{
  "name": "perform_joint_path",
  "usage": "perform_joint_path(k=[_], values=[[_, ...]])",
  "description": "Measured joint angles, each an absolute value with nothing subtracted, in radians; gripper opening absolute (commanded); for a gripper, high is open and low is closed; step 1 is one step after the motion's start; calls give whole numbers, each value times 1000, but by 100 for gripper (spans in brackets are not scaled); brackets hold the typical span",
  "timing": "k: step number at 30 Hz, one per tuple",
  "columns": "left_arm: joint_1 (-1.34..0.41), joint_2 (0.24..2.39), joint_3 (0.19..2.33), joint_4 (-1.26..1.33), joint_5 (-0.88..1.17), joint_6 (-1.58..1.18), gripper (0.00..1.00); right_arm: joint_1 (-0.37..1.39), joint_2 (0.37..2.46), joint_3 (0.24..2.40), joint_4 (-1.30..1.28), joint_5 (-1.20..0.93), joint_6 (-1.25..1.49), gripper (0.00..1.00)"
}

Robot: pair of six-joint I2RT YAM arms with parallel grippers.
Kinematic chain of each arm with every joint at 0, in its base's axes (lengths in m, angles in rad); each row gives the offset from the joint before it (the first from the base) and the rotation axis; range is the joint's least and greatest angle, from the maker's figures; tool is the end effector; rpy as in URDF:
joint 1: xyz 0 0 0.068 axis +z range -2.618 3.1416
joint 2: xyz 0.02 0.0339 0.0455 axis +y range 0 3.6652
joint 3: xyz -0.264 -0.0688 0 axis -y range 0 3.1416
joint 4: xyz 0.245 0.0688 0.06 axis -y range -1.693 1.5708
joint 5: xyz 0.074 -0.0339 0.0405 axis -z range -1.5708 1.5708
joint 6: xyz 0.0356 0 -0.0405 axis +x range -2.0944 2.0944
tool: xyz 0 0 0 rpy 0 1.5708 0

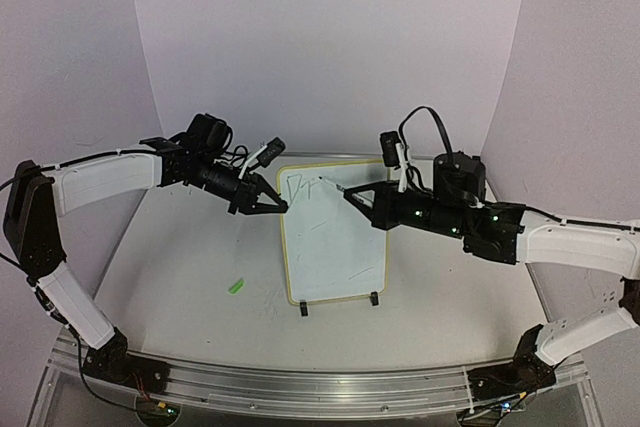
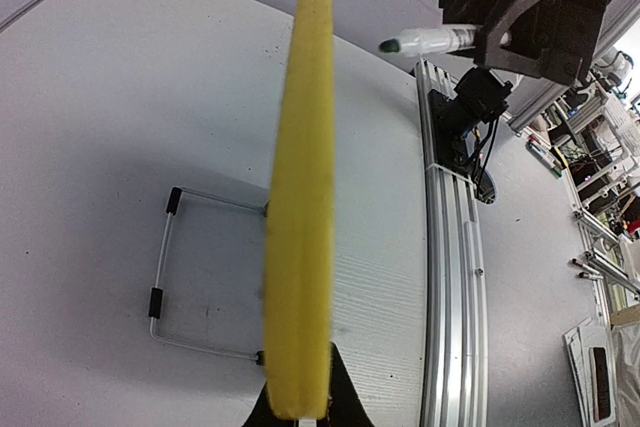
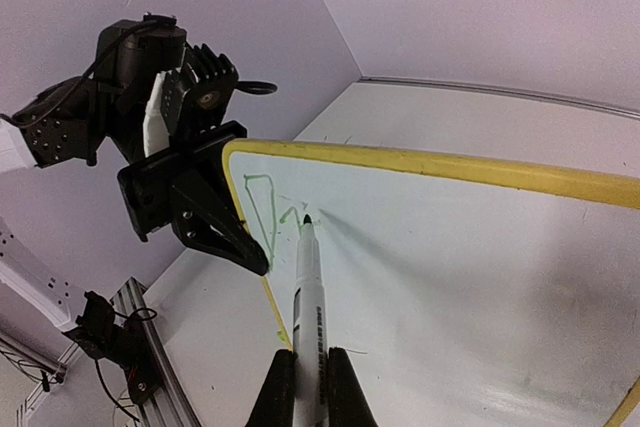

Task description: Write a sentence on the whiteboard

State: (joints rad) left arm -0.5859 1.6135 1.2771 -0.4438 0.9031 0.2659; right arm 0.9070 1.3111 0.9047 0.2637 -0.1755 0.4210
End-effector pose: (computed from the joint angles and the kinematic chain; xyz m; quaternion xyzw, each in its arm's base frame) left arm 0.2767 -0.2172 0.2855 0.4961 0.6868 -0.4528 0.2779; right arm 0.1854 0.2472 0.3114 -0.2368 0.7169 0.4542 0.4730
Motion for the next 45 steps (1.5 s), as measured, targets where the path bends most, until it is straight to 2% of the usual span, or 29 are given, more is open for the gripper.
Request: perform_joint_path(k=[8, 21, 45], values=[[-587, 1613, 1277, -445, 903, 270, 0, 896, 1231, 901, 236, -244, 387, 0], [-597, 1613, 1288, -459, 887, 273, 0, 847, 1240, 874, 222, -364, 363, 0], [-602, 1613, 1290, -463, 885, 285, 0, 847, 1327, 869, 239, -300, 364, 0]])
